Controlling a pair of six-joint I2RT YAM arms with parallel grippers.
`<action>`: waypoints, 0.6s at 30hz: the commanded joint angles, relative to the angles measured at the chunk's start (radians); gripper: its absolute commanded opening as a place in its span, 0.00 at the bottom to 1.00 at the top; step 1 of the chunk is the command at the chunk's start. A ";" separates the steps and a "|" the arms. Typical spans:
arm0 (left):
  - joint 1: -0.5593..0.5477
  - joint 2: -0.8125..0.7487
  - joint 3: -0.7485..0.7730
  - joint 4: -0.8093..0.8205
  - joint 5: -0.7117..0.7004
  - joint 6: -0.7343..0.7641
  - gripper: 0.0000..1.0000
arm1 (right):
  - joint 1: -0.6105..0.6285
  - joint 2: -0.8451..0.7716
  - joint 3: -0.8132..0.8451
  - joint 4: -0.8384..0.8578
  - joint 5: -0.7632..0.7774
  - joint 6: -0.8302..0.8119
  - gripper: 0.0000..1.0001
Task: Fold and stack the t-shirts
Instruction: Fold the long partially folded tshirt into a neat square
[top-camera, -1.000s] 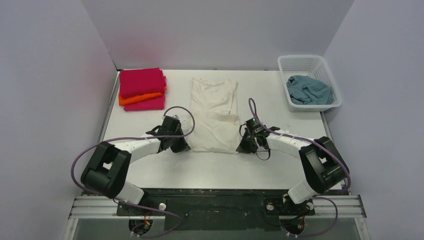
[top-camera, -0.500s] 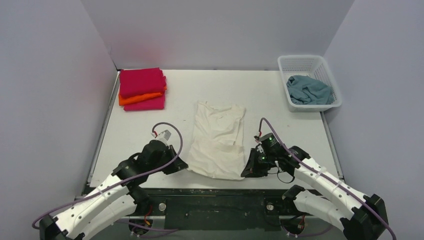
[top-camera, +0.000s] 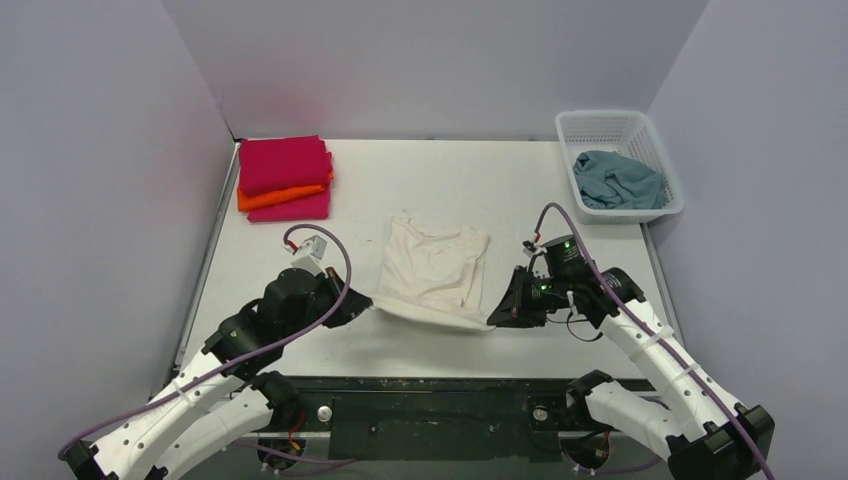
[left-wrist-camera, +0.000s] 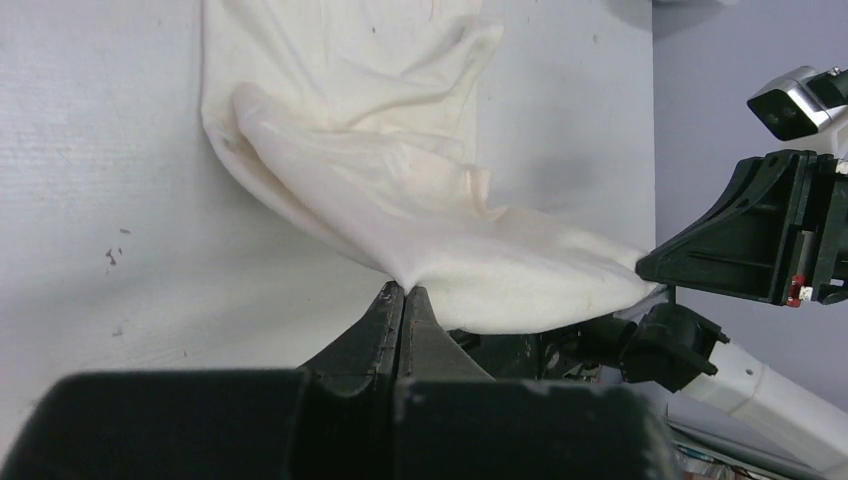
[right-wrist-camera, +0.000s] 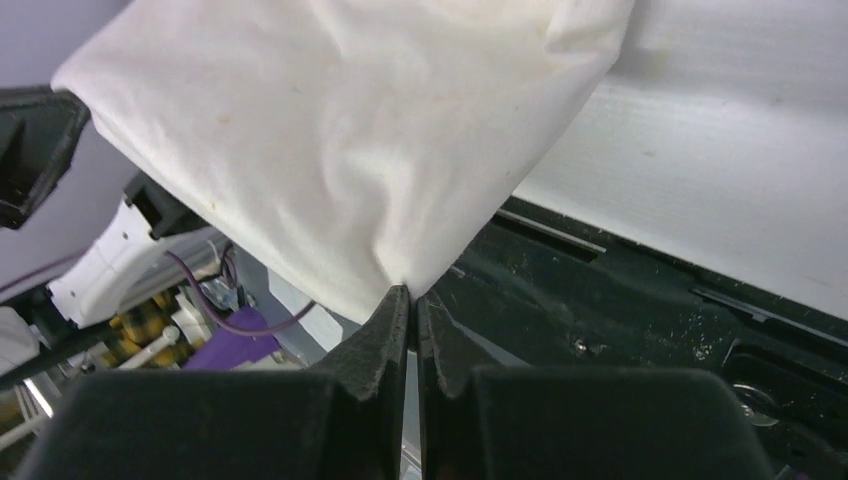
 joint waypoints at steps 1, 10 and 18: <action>0.002 0.075 0.074 0.193 -0.099 0.070 0.00 | -0.090 0.065 0.098 -0.046 -0.046 -0.099 0.00; 0.141 0.289 0.200 0.317 -0.094 0.143 0.00 | -0.168 0.215 0.247 -0.048 -0.026 -0.161 0.00; 0.310 0.430 0.228 0.438 0.044 0.182 0.00 | -0.220 0.351 0.347 -0.047 -0.030 -0.198 0.00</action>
